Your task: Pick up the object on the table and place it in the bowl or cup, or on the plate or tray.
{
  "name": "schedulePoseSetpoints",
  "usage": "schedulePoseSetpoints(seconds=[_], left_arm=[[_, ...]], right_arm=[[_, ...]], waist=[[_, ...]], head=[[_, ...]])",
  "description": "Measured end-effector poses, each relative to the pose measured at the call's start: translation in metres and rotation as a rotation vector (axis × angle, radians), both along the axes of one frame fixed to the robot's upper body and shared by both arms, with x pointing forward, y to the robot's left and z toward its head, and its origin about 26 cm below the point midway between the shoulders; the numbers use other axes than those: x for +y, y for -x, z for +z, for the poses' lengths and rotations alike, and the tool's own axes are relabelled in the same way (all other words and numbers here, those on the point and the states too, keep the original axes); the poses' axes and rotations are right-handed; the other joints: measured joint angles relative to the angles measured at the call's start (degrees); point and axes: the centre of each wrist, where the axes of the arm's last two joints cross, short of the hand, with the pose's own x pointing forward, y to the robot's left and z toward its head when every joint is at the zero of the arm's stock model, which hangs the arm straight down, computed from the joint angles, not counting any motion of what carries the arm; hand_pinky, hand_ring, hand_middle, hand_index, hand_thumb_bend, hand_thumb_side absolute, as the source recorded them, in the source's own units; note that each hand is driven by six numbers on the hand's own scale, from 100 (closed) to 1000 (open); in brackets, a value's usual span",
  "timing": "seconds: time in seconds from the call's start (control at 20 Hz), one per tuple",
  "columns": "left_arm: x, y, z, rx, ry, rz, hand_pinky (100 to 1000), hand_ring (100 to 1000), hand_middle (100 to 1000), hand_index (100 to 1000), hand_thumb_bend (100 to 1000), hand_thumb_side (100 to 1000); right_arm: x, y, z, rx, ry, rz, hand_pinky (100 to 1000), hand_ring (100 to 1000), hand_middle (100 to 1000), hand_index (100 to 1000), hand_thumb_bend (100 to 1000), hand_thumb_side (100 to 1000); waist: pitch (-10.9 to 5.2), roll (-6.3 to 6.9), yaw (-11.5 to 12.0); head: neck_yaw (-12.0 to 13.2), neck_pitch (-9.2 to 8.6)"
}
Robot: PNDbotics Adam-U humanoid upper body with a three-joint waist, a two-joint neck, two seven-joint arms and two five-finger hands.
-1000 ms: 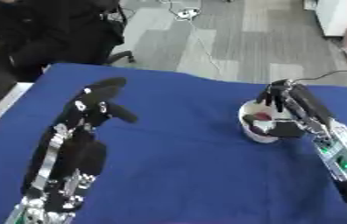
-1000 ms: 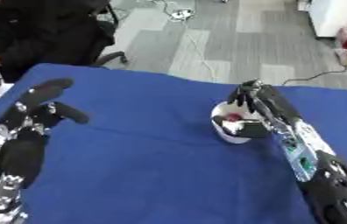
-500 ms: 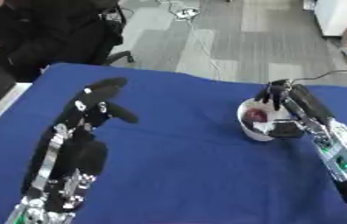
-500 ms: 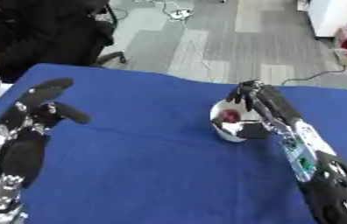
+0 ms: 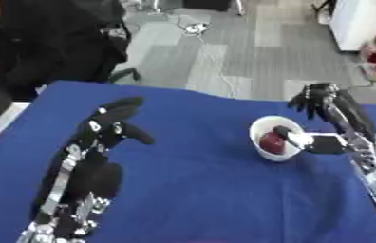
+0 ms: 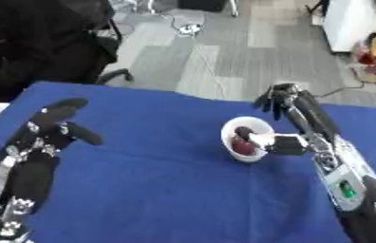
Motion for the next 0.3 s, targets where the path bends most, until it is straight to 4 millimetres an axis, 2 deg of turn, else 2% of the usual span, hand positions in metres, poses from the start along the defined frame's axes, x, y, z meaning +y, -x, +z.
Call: schedulePoseSetpoints(seconds=[0.15, 0.3], left_arm=[[0.002, 0.001, -0.002, 0.006, -0.001, 0.011, 609, 599, 832, 853, 187, 751], [0.003, 0.001, -0.002, 0.005, 0.003, 0.020, 609, 599, 832, 852, 185, 751]], right_arm=[[0.000, 0.031, 0.005, 0.002, -0.099, 0.071, 100, 292, 391, 579, 540, 674], [0.003, 0.067, 0.010, 0.000, -0.205, 0.151, 100, 287, 374, 561, 484, 712]], waist=[[-0.63, 0.45, -1.4], [-0.65, 0.86, -2.3]], head=[[1.4, -2.53], [1.2, -5.33]])
